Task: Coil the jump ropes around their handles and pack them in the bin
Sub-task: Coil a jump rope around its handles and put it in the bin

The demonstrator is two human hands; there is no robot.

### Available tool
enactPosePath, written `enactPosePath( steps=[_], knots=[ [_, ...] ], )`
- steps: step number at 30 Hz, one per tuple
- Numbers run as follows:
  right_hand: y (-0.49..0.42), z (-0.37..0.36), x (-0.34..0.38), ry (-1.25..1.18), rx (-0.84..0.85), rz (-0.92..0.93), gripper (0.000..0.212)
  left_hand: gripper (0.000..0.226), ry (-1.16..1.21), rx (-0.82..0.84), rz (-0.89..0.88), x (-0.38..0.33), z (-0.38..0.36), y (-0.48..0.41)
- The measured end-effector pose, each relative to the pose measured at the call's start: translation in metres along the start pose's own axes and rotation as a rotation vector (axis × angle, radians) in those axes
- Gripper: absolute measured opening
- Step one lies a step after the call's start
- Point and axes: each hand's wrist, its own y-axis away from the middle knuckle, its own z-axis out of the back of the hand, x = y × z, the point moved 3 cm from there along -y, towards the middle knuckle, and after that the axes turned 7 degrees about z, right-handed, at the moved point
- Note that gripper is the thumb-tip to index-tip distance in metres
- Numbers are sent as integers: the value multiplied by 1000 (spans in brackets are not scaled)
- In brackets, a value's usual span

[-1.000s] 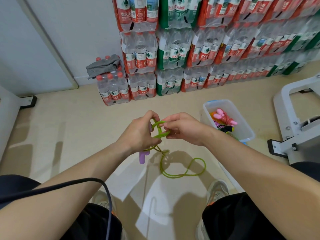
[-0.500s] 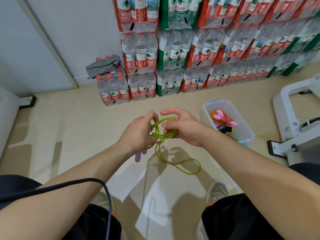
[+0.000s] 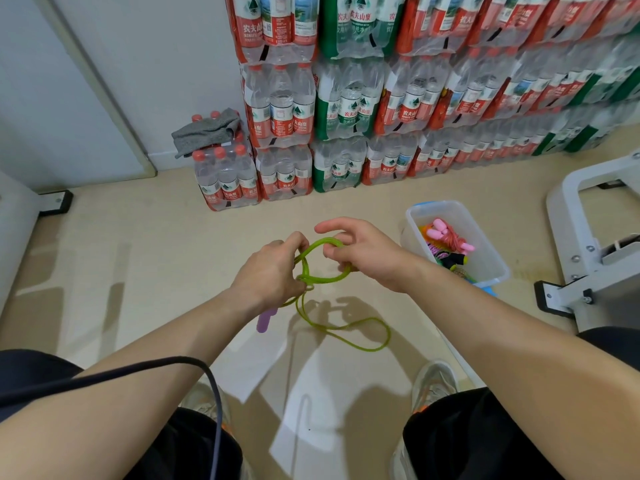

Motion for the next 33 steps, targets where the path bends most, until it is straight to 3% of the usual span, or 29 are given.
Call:
enactPosePath(
  steps=[5, 10, 14, 20, 22, 24, 29, 31, 33],
  knots=[
    [6, 1, 3, -473, 65, -17, 43, 57, 67, -28, 31, 2, 6, -3],
    [8, -1, 8, -481, 90, -13, 48, 59, 66, -19, 45, 5, 4, -4],
    [3, 5, 8, -143, 14, -9, 42, 53, -60, -53, 41, 10, 3, -5],
    [3, 12, 19, 892, 83, 100, 31, 44, -161, -49, 16, 9, -1, 0],
    [3, 15, 19, 958, 119, 106, 27, 43, -162, -54, 12, 10, -1, 1],
    [2, 19, 17, 660, 90, 114, 25, 44, -143, -55, 11, 11, -1, 0],
    [7, 22, 18, -477, 25, 78, 50, 49, -46, -84, 49, 14, 8, -9],
    [9, 17, 19, -678, 64, 75, 58, 51, 10, -81, 60, 14, 12, -13],
    [10, 15, 18, -697, 77, 68, 58, 52, 64, -71, 67, 15, 13, -14]
  ],
)
